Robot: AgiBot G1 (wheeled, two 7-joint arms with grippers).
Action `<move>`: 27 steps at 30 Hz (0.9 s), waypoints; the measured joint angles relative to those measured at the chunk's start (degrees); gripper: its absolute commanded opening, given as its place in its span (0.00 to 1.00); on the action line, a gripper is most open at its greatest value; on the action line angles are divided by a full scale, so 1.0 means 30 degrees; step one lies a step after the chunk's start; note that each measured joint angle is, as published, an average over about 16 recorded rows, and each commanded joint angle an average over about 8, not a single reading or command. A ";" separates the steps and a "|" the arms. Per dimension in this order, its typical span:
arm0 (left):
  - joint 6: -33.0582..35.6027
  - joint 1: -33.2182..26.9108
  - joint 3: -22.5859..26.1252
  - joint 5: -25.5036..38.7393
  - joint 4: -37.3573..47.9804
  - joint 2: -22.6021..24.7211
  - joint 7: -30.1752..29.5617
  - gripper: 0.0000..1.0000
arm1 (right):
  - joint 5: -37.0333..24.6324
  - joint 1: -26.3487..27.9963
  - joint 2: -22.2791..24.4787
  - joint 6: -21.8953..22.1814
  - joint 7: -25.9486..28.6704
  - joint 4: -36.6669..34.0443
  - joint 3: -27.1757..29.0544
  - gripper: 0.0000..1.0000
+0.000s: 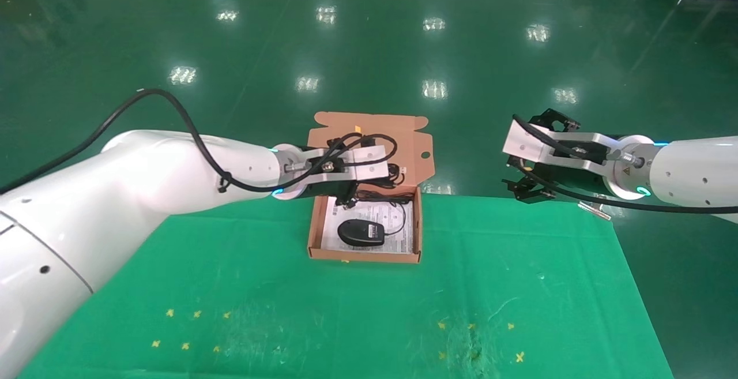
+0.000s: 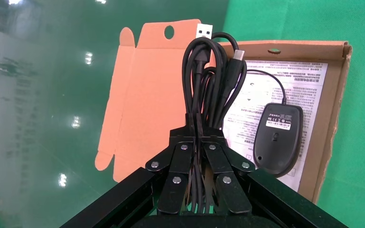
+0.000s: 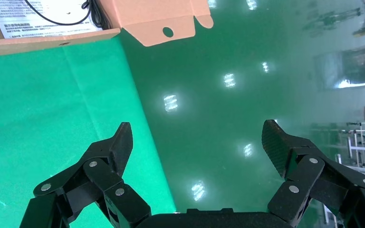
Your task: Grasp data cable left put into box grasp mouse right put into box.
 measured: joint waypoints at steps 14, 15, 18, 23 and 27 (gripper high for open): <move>0.0136 -0.0602 -0.0255 -0.0242 -0.0782 -0.0993 -0.0220 1.00 | -0.0279 0.0495 -0.0057 -0.0037 -0.0211 0.0228 0.0079 1.00; 0.0170 -0.0736 -0.0323 -0.0261 -0.0923 -0.1184 -0.0283 1.00 | -0.0356 0.0627 -0.0077 -0.0086 -0.0289 0.0286 0.0081 1.00; 0.0276 -0.1171 -0.0534 -0.0333 -0.1379 -0.1800 -0.0506 1.00 | -0.0638 0.1108 -0.0161 -0.0298 -0.0577 0.0492 0.0061 1.00; 0.0535 -0.1923 -0.1014 -0.0628 -0.2180 -0.2947 -0.0936 1.00 | -0.1113 0.2034 -0.0323 -0.0888 -0.1223 0.0932 0.0060 1.00; 0.0966 -0.2091 -0.1579 -0.1152 -0.2734 -0.3770 -0.1160 1.00 | -0.0993 0.2367 -0.0374 -0.1647 -0.1808 0.1224 0.0308 1.00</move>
